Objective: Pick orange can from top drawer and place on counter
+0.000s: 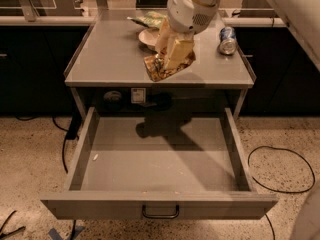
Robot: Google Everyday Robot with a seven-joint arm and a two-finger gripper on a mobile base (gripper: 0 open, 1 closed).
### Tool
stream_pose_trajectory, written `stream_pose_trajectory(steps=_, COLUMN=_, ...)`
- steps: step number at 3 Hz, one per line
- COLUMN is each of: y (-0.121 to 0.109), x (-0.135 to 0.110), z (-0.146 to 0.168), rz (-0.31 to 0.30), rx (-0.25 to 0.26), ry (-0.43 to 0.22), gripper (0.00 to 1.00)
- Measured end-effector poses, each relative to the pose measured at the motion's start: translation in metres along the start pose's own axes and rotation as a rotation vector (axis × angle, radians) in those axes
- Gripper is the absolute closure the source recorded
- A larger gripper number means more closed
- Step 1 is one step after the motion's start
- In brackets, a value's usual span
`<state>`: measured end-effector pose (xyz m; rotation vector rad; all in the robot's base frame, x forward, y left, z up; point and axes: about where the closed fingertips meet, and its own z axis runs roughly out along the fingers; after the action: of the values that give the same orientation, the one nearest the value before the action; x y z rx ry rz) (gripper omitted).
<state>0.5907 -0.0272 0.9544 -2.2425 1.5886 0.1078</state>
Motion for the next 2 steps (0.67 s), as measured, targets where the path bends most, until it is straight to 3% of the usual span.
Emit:
stream_pose_trajectory(steps=1, y=-0.027, x=-0.006, z=-0.025, rz=-0.027, rx=0.046, ry=0.064, gripper=1.00)
stream_pose_trajectory(steps=2, y=-0.059, x=-0.003, z=-0.028, rz=-0.041, rx=0.092, ry=0.091, gripper=1.00)
